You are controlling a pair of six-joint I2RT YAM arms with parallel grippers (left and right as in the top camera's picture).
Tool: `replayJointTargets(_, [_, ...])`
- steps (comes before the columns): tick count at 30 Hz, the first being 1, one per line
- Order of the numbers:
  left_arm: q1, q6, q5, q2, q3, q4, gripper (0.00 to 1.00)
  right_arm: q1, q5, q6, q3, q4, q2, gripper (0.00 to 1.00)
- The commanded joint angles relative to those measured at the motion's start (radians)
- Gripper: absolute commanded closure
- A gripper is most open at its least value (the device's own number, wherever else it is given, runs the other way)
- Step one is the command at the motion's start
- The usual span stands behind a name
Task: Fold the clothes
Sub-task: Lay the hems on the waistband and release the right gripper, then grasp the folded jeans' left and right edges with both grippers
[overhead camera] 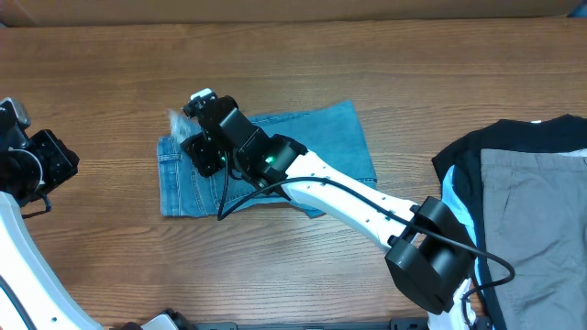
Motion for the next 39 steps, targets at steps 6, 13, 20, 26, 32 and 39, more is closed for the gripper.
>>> replayJointTargets(6, [0.005, -0.014, 0.012, -0.011, 0.019, 0.0, 0.67, -0.04, 0.0, -0.042, 0.021, -0.095, -0.057, 0.2])
replayJointTargets(13, [-0.04, -0.014, 0.054, -0.01, -0.066, 0.016, 0.73, -0.209, -0.002, -0.017, 0.021, -0.341, -0.171, 0.29])
replayJointTargets(20, [-0.17, 0.002, 0.171, -0.009, -0.315, 0.193, 0.96, -0.423, -0.138, 0.062, 0.02, -0.642, -0.175, 0.61])
replayJointTargets(26, [-0.381, 0.027, 0.296, 0.015, -0.571, 0.558, 0.96, -0.529, -0.148, 0.053, -0.058, -0.769, -0.17, 0.75])
replayJointTargets(32, [-0.536, 0.004, 0.116, 0.141, -0.697, 0.734, 0.96, -0.537, -0.171, 0.051, -0.274, -0.671, -0.17, 0.8])
replayJointTargets(39, [-0.535, -0.187, -0.125, 0.349, -0.713, 0.768, 0.96, -0.564, -0.257, 0.111, -0.545, -0.467, -0.169, 0.8])
